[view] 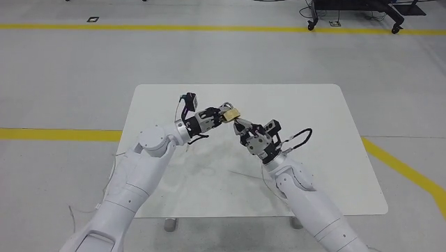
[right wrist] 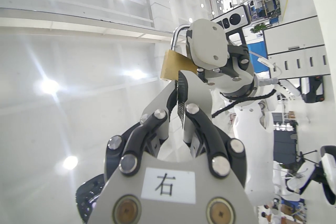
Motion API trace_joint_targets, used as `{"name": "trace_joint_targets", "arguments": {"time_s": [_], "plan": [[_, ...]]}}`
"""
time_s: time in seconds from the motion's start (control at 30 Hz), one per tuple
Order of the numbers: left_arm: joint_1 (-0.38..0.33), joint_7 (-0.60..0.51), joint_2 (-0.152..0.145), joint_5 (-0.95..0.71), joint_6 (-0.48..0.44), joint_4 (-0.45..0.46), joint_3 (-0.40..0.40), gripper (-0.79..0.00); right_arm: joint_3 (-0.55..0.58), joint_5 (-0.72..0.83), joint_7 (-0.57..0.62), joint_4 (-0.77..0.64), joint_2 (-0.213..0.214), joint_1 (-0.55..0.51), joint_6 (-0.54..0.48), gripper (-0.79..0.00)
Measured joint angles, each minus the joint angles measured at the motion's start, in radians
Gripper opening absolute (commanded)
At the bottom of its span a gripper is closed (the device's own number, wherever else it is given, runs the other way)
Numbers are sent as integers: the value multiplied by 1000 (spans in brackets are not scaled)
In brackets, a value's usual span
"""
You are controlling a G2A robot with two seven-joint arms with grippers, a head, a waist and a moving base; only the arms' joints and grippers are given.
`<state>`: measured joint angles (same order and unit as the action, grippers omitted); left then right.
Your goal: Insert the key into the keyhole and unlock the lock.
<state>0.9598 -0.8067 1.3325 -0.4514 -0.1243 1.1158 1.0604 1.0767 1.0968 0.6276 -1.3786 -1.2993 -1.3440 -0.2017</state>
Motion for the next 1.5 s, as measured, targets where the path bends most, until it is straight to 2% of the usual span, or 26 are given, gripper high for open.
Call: {"name": "trace_joint_targets", "arguments": {"time_s": [0.2, 0.23, 0.27, 0.3, 0.47, 0.67, 0.83, 1.0, 1.1, 1.13, 1.2, 1.33, 1.5], "plan": [[1, -13, -1, 26, -32, 9, -3, -785, 18, 89, 68, 24, -3, 4, 79, -785], [2, -12, -1, 29, -34, 10, -3, -785, 19, 88, 74, 24, -3, 4, 82, -643], [2, -10, -1, 33, -36, 11, -3, -785, 21, 84, 82, 23, -3, 3, 85, -419], [2, -6, -2, 40, -39, 12, -3, -785, 25, 76, 91, 21, -2, 0, 87, 0], [2, 28, -7, 116, -37, 24, -4, -785, 83, -22, 110, -14, 14, -37, 31, 0], [-8, 14, -13, 274, 42, 74, -48, -785, 257, -282, 147, -150, 64, -153, -24, 0], [-35, -6, -11, 478, 194, 145, -136, -785, 468, -338, 78, -289, 91, -287, -58, 0], [-100, -82, 13, 602, 343, 127, -262, -785, 460, -336, 79, -285, 90, -282, -57, 0], [-145, -128, 35, 635, 366, 83, -335, -785, 461, -336, 79, -285, 90, -282, -57, 0], [-158, -146, 42, 644, 366, 67, -356, -653, 461, -336, 79, -285, 90, -282, -57, 0], [-187, -180, 56, 678, 370, 28, -404, 0, 461, -336, 79, -285, 90, -282, -57, 0], [-209, -183, 78, 644, 360, -25, -428, 0, 461, -336, 79, -285, 90, -282, -57, 0], [-201, -119, 75, 578, 311, -48, -369, 0, 446, -284, 51, -269, 85, -268, -45, 0]]}}
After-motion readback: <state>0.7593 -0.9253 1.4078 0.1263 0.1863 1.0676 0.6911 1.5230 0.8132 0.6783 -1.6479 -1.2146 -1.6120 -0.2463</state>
